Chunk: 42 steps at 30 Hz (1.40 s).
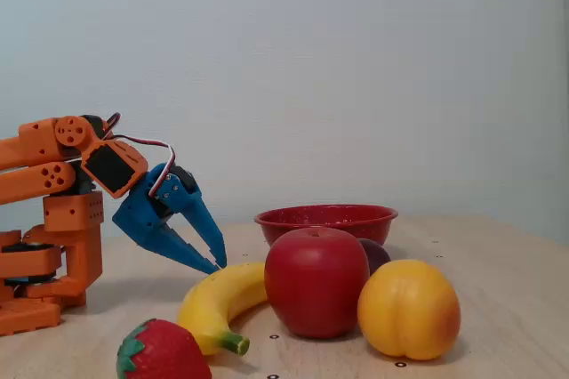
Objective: Put the plum in the red bowl.
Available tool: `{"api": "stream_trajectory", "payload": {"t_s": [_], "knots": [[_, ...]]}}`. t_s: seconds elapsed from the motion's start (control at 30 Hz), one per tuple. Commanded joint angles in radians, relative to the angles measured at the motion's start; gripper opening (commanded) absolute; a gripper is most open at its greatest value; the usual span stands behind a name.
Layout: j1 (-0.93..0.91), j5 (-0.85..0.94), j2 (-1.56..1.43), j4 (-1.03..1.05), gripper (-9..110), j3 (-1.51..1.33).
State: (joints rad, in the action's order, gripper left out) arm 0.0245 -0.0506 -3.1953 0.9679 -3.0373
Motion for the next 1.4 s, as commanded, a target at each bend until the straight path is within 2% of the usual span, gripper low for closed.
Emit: {"api": "stream_trajectory", "payload": {"t_s": [0.0,0.5,0.83,1.07,1.23,1.37], "knots": [[-0.006,-0.029,-0.012,-0.035,0,-0.009],[-0.015,-0.026,0.04,-0.072,0,0.028],[-0.064,0.015,0.371,-0.15,0,0.295],[-0.083,0.04,0.667,-0.16,0,0.578],[-0.087,-0.003,0.894,-0.153,0,0.813],[-0.095,-0.072,1.065,-0.067,0,1.0]]}}
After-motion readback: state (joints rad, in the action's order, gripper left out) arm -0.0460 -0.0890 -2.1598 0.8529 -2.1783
